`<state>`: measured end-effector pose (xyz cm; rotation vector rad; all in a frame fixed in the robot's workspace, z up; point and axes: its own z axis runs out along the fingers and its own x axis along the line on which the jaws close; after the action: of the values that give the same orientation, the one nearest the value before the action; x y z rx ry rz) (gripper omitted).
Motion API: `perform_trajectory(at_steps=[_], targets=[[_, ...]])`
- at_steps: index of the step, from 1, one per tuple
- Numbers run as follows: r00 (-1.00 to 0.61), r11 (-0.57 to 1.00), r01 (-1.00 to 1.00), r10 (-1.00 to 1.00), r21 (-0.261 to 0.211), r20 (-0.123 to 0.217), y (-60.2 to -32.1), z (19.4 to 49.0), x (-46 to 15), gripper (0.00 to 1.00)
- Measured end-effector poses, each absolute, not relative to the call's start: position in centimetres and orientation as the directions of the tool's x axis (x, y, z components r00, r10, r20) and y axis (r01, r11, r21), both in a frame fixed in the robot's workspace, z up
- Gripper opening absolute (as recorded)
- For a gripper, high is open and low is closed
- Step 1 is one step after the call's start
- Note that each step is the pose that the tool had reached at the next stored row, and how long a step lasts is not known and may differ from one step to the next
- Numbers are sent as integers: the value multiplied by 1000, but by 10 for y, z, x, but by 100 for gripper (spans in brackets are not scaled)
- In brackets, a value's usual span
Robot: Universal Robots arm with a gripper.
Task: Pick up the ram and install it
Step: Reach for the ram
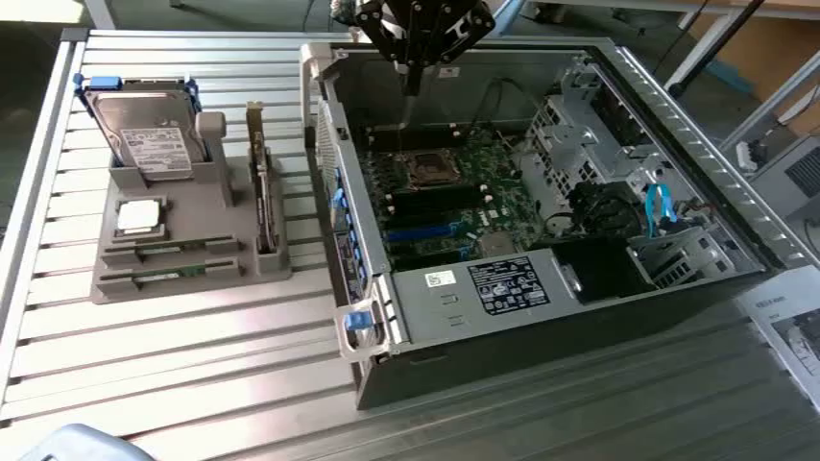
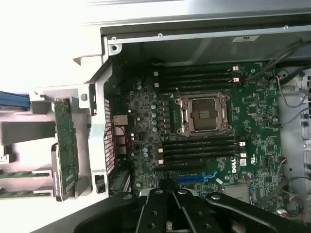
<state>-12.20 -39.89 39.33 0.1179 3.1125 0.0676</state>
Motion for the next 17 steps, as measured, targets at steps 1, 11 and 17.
perform_trajectory(at_steps=[1,11,17], targets=[[-997,996,75,76,44,-24,-399,393,-122,10],[-997,996,75,76,44,-24,-399,393,-126,10],[-997,996,75,76,44,-24,-399,393,-131,10]])
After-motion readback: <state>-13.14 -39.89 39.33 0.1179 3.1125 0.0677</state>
